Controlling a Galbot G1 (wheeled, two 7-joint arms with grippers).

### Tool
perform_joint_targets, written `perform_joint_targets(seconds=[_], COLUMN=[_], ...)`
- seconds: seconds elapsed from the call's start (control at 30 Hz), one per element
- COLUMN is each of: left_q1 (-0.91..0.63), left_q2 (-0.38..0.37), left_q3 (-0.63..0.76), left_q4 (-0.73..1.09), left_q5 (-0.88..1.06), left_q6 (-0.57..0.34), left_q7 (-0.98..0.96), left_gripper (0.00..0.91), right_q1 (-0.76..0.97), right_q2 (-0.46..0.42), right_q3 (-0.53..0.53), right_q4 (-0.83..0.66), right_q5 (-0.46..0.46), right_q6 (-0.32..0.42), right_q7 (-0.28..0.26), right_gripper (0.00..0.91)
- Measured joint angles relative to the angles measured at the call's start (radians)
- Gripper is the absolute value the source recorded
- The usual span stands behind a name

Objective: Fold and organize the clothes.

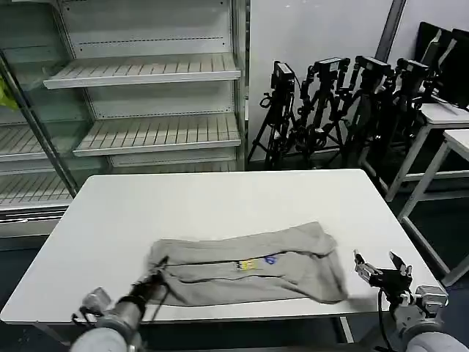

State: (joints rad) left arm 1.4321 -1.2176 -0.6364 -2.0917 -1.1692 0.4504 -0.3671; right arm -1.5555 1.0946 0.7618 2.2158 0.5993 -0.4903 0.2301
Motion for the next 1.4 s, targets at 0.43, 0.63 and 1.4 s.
perform_joint_targets(seconds=[0.43, 0.63, 1.4], left_q1=[-0.027, -0.060, -0.259], left_q2=[0.054, -0.022, -0.305], left_q3=[-0.203, -0.097, 0.390], left_q4=[-0.004, -0.050, 0.100], left_q5=[-0.400, -0.466, -0.242], left_q6=[0.074, 0.076, 0.029], left_q7=[-0.026, -0.028, -0.050], left_gripper=[0.030, 0.030, 0.907], right_q1=[-0.006, -0.022, -0.026], right_q2=[0.015, 0.028, 0.021], right_q3=[-0.019, -0.016, -0.007], right_q4=[0.001, 0.007, -0.016], right_q5=[-0.011, -0.022, -0.007], right_q6=[-0.003, 0.001, 0.019], right_q7=[0.005, 0.002, -0.006], right_gripper=[0.907, 0.907, 0.907])
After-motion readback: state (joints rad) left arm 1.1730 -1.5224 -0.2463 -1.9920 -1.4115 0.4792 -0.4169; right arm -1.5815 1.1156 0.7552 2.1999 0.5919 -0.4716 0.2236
